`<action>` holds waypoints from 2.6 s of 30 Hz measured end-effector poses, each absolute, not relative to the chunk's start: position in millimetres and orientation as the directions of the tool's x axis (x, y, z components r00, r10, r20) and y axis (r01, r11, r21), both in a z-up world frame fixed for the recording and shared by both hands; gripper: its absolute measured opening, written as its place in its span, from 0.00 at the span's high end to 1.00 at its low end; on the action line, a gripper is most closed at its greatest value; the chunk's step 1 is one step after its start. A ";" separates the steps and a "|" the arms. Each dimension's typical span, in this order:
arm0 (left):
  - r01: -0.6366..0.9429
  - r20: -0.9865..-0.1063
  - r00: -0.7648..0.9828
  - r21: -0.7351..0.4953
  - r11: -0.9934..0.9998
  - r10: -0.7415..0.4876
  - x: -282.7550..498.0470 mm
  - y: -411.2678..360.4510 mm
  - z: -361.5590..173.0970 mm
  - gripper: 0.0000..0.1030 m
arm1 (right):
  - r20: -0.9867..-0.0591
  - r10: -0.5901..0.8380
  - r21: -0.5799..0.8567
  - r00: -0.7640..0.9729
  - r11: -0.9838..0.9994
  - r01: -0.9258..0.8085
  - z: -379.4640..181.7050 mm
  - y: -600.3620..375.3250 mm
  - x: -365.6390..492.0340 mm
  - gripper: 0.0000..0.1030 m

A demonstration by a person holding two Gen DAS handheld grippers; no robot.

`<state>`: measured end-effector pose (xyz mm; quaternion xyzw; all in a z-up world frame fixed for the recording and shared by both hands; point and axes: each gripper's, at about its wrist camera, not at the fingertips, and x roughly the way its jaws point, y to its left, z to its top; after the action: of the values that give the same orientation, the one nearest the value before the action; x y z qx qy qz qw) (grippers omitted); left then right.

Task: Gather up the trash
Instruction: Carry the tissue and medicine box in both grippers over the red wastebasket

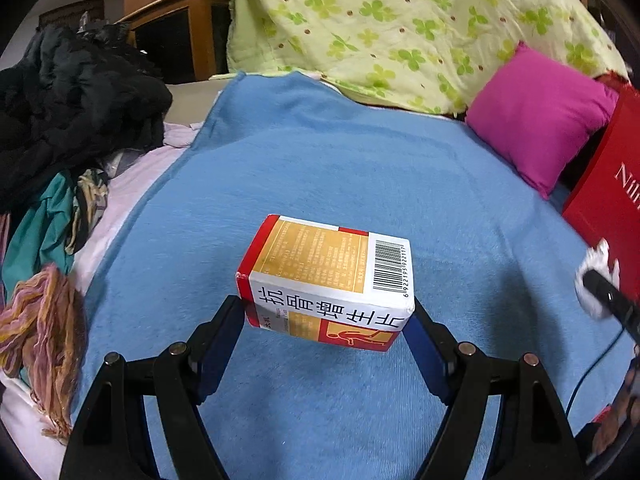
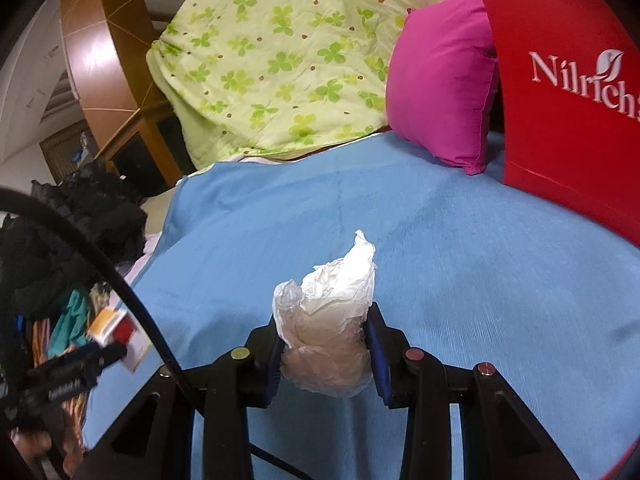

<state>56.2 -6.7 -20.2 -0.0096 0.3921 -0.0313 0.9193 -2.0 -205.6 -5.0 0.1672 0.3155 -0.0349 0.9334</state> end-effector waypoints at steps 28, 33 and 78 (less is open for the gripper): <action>0.095 -0.659 0.745 -0.051 0.994 -0.105 -15.9 -12.5 30.5 0.22 | -0.500 0.005 0.279 0.866 0.948 0.156 73.6 -200.9 -140.1 0.62; 0.124 -0.655 0.745 -0.055 0.991 -0.129 -18.5 -26.8 33.4 0.22 | -0.489 -0.053 0.281 0.871 0.936 0.214 76.8 -220.0 -169.2 0.62; 0.687 -0.694 0.501 -0.043 0.725 -0.516 -130.8 -298.4 24.8 0.22 | -0.659 -0.420 0.264 0.624 0.648 0.714 0.8 -385.5 -382.2 0.62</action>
<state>-130.8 -298.4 24.8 0.1203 0.3555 -0.3505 0.8581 -382.2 -385.5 0.8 0.2607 0.2826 -0.3286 0.8626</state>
